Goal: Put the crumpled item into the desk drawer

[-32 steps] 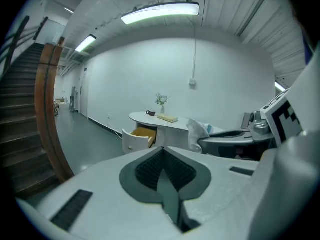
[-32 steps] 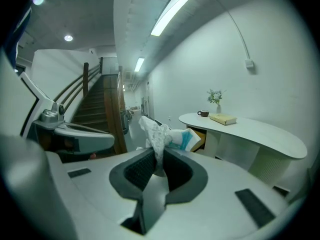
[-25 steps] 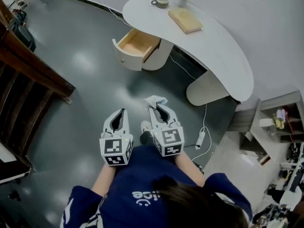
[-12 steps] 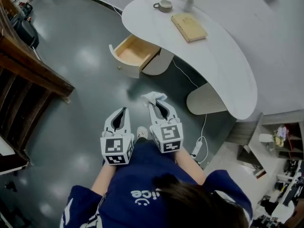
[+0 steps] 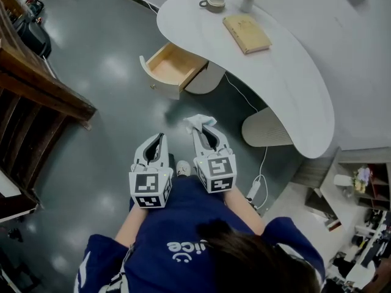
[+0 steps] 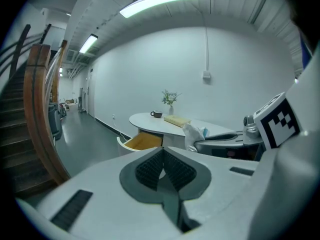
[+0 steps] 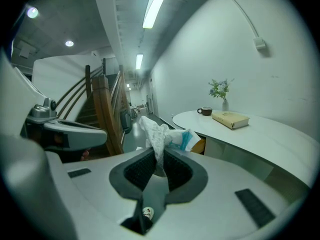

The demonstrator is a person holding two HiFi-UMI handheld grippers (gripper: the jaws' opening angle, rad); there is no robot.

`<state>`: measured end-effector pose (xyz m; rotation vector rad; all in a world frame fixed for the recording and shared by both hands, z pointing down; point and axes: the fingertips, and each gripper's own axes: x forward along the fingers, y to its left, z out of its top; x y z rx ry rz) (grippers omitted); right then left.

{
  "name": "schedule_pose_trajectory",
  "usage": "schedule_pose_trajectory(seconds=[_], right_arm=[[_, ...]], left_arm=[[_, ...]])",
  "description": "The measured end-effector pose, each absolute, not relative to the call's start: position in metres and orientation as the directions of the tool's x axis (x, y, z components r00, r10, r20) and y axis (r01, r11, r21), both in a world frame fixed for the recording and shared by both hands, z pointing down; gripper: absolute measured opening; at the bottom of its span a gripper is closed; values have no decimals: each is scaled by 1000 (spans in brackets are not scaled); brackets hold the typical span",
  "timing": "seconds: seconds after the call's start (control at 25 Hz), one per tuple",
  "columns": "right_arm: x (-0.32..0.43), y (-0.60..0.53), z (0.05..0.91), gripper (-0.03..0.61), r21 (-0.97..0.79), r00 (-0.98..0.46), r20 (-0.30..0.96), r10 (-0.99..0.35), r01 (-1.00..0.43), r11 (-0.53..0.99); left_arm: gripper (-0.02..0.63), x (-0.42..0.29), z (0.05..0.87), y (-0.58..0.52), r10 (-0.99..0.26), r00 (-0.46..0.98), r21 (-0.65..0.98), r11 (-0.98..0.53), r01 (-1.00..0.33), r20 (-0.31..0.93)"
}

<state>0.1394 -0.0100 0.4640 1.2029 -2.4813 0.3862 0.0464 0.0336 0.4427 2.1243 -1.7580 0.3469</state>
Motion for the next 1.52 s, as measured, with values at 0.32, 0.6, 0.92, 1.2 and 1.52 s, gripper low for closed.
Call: schedule_pose_trajectory(seconds=[0.32, 0.6, 0.92, 1.2, 1.52], right_arm=[[135, -45, 471, 58, -78, -540, 444, -716, -819, 569], [121, -89, 477, 58, -73, -512, 470, -718, -834, 547], [87, -150, 476, 58, -52, -498, 491, -715, -836, 546], [60, -195, 473, 58, -34, -466, 504, -727, -852, 522], [29, -230, 479, 58, -20, -423, 529, -736, -873, 487]], left_arm=[[3, 33, 454, -10, -882, 221, 133, -181, -974, 417], [3, 16, 461, -65, -867, 254, 140, -214, -967, 429], [5, -15, 466, -133, -858, 287, 156, -243, -958, 426], [3, -41, 462, -187, -850, 330, 150, -293, -944, 410], [3, -72, 465, -227, -831, 373, 161, -336, -928, 414]])
